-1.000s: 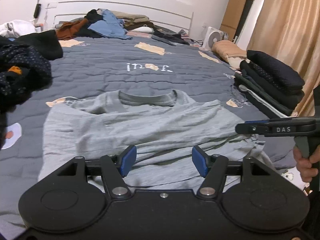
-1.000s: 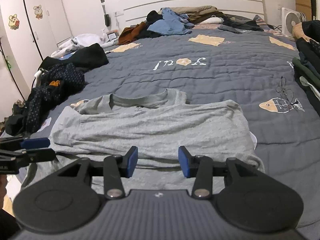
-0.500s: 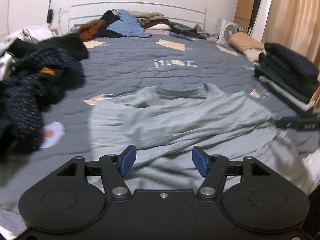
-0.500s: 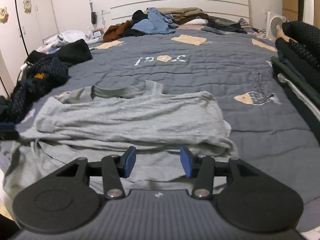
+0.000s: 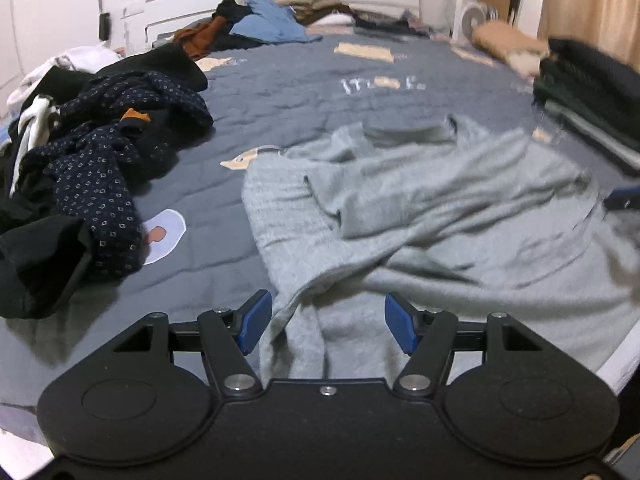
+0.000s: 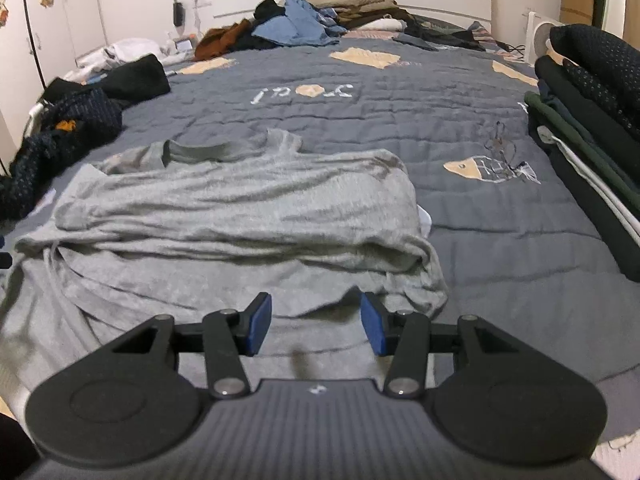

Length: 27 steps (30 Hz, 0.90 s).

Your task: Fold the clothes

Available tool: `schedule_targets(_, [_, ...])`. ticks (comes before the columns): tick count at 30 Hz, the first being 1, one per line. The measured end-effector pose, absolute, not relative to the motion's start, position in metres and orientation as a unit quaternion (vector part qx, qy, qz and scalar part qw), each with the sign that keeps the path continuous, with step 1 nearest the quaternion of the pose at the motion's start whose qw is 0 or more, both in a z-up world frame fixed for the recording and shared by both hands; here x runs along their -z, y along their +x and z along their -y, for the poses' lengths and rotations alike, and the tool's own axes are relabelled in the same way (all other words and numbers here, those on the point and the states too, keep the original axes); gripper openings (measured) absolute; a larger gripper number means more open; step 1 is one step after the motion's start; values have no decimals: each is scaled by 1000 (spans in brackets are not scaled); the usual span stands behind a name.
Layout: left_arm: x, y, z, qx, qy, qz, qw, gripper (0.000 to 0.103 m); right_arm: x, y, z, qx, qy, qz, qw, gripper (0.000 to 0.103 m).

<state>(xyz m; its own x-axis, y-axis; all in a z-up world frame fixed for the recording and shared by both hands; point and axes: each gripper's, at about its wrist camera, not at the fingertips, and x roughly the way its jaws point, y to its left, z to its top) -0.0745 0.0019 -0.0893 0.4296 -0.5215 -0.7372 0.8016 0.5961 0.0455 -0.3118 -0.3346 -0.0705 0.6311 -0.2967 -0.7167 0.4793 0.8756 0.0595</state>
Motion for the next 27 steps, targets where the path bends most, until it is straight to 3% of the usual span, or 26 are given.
schedule_targets(3, [98,-71,2,385,212,-368,820,59,75,-311,336,222,121,-380,890,49])
schedule_targets(5, [104,-69,5,376,220,-380,816,48,76,-312,337,223,123,-381,889,49])
schedule_targets(7, [110,-70,7,372,234,-388,810,23,76,-311,337,222,125,-380,889,49])
schedule_targets(10, [116,-72,8,366,253,-396,803,12,77,-309,336,219,124,-382,889,49])
schedule_targets(15, [103,-78,-7,388,231,-399,798,8,78,-309,337,215,124,-384,889,49])
schedule_targets(27, [71,-104,-35,527,164,-383,741,7,78,-311,339,211,135,-386,888,49])
